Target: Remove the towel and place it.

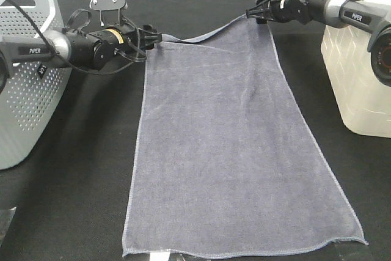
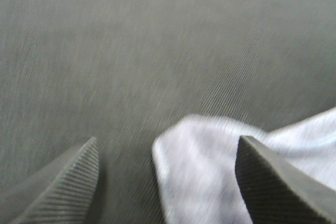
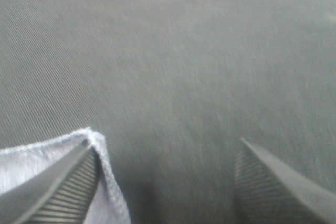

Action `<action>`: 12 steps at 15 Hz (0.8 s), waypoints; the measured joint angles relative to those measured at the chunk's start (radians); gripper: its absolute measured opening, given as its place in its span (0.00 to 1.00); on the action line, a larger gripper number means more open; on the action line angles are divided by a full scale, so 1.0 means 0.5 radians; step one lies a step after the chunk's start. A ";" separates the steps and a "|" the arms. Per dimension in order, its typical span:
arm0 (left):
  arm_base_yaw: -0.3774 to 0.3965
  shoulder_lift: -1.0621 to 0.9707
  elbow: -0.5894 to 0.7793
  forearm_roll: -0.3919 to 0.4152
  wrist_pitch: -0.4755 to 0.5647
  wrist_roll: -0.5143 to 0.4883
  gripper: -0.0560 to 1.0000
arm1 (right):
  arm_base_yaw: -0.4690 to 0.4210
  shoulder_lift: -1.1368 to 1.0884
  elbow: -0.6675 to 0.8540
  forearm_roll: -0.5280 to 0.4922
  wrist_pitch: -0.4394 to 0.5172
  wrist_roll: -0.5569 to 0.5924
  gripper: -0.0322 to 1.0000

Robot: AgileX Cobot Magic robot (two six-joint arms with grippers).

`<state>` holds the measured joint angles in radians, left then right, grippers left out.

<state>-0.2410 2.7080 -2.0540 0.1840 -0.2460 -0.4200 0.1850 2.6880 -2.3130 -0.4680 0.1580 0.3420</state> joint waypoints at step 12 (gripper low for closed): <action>0.000 0.000 0.000 0.000 0.032 -0.002 0.71 | 0.000 0.000 0.000 -0.030 0.128 0.000 0.41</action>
<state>-0.2410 2.7080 -2.0540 0.1840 -0.2300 -0.4210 0.1850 2.6880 -2.3130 -0.4830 0.2220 0.3420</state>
